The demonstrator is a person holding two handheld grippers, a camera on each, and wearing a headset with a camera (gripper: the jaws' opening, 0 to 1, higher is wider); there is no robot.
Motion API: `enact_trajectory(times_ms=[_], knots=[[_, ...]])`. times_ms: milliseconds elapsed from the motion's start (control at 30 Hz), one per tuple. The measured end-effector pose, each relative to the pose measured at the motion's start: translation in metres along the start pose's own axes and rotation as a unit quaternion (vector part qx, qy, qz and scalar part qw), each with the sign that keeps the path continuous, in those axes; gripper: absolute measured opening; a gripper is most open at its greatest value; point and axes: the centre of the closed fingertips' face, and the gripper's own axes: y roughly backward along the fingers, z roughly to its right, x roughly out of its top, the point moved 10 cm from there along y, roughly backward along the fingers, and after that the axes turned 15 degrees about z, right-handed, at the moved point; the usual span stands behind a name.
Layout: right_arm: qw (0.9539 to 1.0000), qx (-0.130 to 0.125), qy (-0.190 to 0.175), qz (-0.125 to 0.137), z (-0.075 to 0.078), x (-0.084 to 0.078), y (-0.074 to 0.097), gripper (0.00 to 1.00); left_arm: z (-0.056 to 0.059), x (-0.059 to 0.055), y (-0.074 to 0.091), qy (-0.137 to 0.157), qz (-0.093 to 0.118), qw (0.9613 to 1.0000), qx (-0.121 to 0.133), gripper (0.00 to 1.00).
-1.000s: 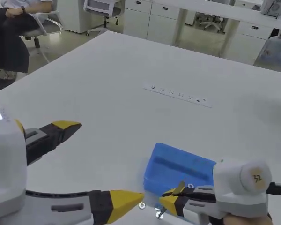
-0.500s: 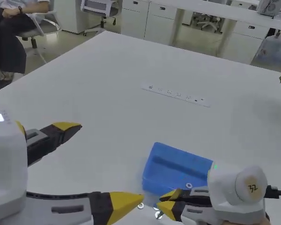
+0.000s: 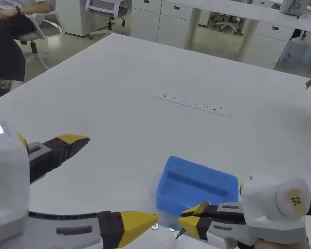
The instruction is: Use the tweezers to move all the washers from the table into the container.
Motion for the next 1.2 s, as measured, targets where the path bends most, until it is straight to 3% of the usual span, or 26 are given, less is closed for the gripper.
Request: enact_trajectory(times_ms=[433, 767, 1033, 1200], knots=[[0.9995, -0.01, 0.006, 0.03, 0.005, 0.027, 0.011, 0.03, 0.001, 0.001, -0.005, -0.001, -0.001, 1.0, -0.01, 0.93], [0.9957, -0.055, -0.012, 0.073, 0.029, 0.046, 0.027, 0.02, 0.004, 0.001, -0.007, -0.002, -0.005, 0.9999, -0.015, 0.93], [0.9911, -0.094, -0.027, 0.09, 0.047, 0.057, 0.031, 0.02, 0.005, 0.002, -0.007, -0.002, -0.005, 0.9999, -0.016, 0.93], [0.9909, -0.104, -0.027, 0.081, 0.053, 0.059, 0.025, 0.02, 0.005, 0.002, -0.005, -0.003, -0.007, 0.9999, -0.012, 0.93]])
